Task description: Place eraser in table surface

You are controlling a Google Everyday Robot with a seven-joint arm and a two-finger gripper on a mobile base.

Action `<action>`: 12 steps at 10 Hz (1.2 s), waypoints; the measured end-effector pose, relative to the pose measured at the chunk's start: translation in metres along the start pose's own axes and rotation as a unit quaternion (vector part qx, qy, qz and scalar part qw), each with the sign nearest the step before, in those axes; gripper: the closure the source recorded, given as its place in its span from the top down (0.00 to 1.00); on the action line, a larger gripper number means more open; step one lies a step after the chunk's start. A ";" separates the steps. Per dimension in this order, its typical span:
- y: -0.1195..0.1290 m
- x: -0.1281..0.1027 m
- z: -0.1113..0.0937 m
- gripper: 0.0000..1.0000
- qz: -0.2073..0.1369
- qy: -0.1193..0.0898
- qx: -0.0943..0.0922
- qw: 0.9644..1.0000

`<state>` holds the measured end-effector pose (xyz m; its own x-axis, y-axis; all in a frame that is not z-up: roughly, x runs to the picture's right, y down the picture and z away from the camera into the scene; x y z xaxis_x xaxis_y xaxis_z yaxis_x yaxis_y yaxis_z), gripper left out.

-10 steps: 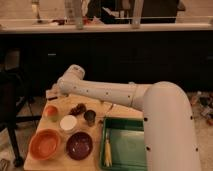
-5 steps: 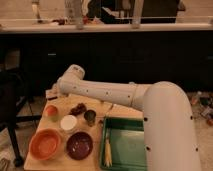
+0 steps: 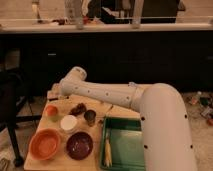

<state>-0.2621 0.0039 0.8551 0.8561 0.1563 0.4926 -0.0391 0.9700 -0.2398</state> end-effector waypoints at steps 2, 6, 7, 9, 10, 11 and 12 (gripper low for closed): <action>-0.003 0.002 0.003 0.00 0.021 -0.011 0.003 1.000; -0.004 0.024 0.014 0.00 0.078 -0.037 0.004 0.996; -0.003 0.029 0.017 0.00 0.088 -0.038 0.001 0.995; -0.001 0.038 0.022 0.00 0.102 -0.037 -0.006 0.994; -0.001 0.044 0.025 0.00 0.109 -0.034 -0.012 0.993; 0.000 0.050 0.029 0.00 0.115 -0.031 -0.018 0.993; 0.001 0.055 0.031 0.00 0.118 -0.028 -0.022 0.992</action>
<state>-0.2314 0.0191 0.9079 0.7951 0.3905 0.4641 -0.2120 0.8959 -0.3905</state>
